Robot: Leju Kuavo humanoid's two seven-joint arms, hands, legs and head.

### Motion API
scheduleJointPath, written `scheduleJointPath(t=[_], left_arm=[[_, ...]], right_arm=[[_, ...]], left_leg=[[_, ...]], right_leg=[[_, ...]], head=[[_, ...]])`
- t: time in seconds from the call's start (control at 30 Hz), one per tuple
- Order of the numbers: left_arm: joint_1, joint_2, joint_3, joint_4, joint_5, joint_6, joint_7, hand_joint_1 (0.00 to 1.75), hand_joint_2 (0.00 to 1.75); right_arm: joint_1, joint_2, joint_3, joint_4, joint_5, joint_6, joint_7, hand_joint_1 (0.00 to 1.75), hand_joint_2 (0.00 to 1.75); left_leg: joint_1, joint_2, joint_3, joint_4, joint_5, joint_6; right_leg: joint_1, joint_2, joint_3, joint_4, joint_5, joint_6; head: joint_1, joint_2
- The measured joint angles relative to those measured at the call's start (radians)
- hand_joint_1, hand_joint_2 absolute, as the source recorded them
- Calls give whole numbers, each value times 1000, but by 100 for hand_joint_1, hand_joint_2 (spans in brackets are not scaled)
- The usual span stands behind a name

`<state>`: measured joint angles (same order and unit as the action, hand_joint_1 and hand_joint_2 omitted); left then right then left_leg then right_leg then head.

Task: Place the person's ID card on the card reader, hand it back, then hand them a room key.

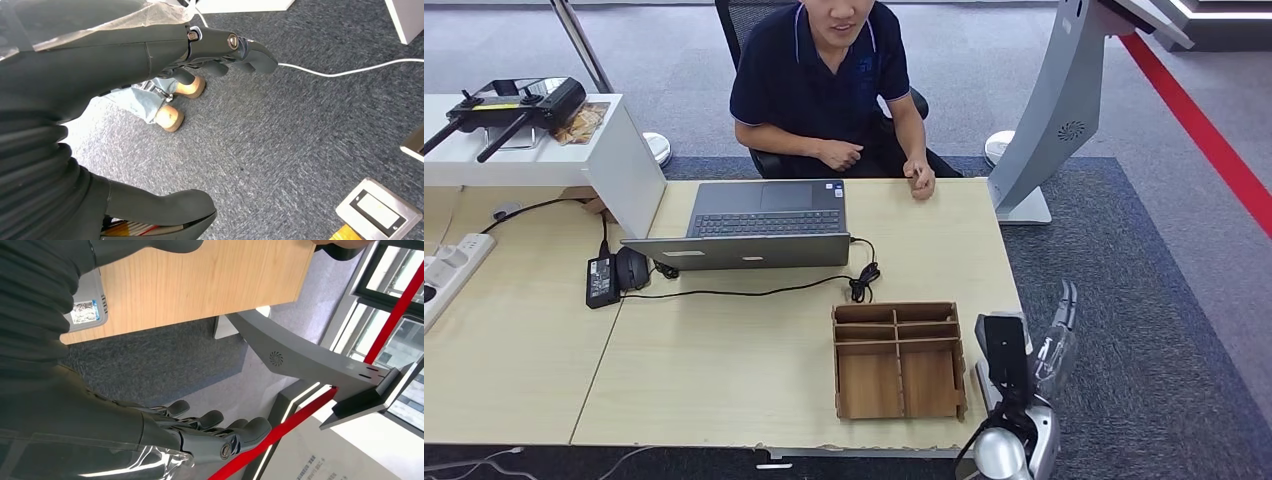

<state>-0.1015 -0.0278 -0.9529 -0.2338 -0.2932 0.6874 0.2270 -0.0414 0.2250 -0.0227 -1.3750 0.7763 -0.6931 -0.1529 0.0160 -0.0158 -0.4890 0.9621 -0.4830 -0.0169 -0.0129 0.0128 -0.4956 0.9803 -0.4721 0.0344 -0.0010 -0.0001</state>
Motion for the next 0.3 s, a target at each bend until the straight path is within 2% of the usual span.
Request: scheduleJointPath(t=[0.03, 0.3], left_arm=[[0, 0, 0, 0, 0, 0, 0, 0, 175], [0, 0, 0, 0, 1, 0, 0, 0, 175]], right_arm=[[0, 2, -2, 4, 0, 0, -3, 172, 175], [0, 11, -16, 19, 11, 0, -26, 175, 175]], left_leg=[[0, 0, 0, 0, 0, 0], [0, 0, 0, 0, 0, 0]], right_leg=[[0, 0, 0, 0, 0, 0], [0, 0, 0, 0, 0, 0]], head=[[0, 0], [0, 0]])
